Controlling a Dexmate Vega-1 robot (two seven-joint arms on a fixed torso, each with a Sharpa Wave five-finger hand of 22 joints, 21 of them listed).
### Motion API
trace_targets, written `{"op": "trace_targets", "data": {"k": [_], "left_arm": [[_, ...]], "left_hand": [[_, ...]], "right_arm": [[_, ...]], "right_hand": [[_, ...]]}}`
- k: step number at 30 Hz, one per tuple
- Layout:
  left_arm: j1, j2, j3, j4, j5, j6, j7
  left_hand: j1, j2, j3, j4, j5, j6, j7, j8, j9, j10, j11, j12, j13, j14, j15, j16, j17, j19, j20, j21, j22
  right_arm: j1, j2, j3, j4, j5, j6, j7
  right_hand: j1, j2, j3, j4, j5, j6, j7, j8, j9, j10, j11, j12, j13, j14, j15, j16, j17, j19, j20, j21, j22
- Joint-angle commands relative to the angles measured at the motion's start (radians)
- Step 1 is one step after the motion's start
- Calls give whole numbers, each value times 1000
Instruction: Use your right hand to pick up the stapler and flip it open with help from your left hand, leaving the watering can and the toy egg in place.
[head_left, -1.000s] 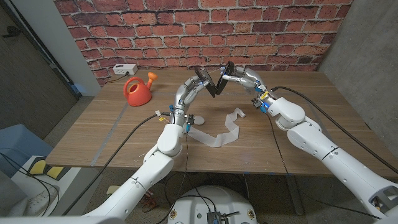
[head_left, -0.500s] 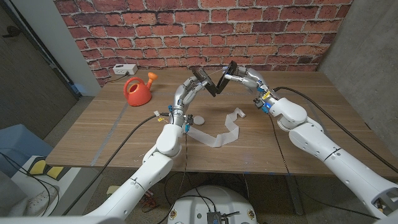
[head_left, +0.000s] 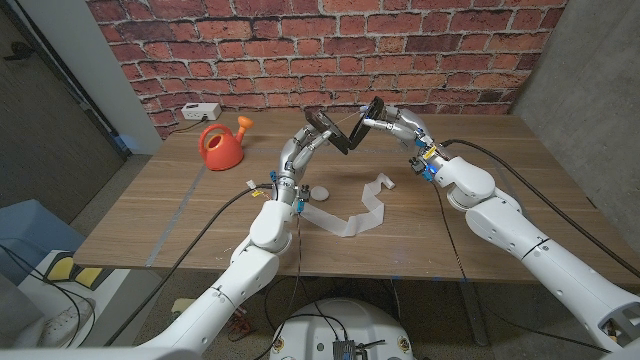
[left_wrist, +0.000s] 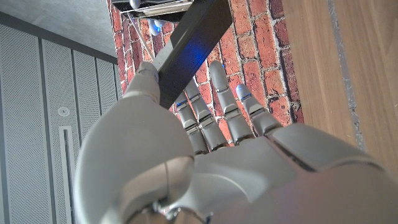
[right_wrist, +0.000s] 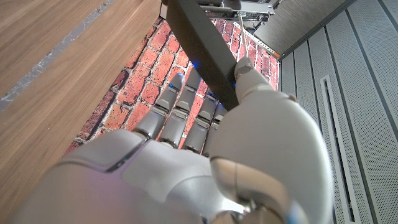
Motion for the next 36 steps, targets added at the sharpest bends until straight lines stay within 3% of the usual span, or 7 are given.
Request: {"op": "trace_targets", "data": {"k": [1,15,21,25,36], "left_arm": [[-9,-16,-2,40,-59,-38,-49],[-33,-53,-6,95,-163,-80,-130],[-41,-68,-8,115,-209,-94,-169],[-43,-71,-10,121,-223,-98,-182],[-45,-81,-18,144,-287,-114,-243]], "left_hand": [[77,66,-5,2,3,30,-37,194,305,25,-15,0,165,-8,-159,11,2,-5,2,6,7],[87,68,-5,1,3,24,-35,196,301,24,-15,-7,171,-17,-160,22,-4,-9,2,12,13],[63,67,40,20,4,15,-37,204,278,28,-17,-44,169,-1,-165,-161,-218,-16,2,32,25],[62,66,48,19,4,14,-38,205,273,27,-18,-48,172,4,-170,-181,-235,-17,4,36,26],[60,65,60,17,4,16,-38,207,266,27,-18,-52,176,20,-173,-203,-256,-19,6,41,27]], "right_arm": [[4,14,6,16,8,12,-7],[1,27,20,30,28,22,-17],[0,29,24,34,34,22,-19],[1,27,26,33,32,21,-23],[-1,29,27,23,35,9,-35]], "right_hand": [[8,22,4,4,7,26,-17,3,3,83,-35,4,72,9,-157,-2,-1,0,-41,7,4],[8,21,3,4,7,25,-23,2,4,81,-38,5,77,9,-158,-3,1,-2,-37,10,4],[8,22,3,5,7,26,-24,2,4,80,-40,5,79,10,-158,-3,2,-2,-37,11,5],[7,23,2,6,6,24,-24,1,4,84,-46,7,82,13,-158,-1,4,23,-36,27,10],[9,24,1,5,7,22,-23,0,4,87,-49,11,88,20,-158,4,11,24,-29,38,20]]}}
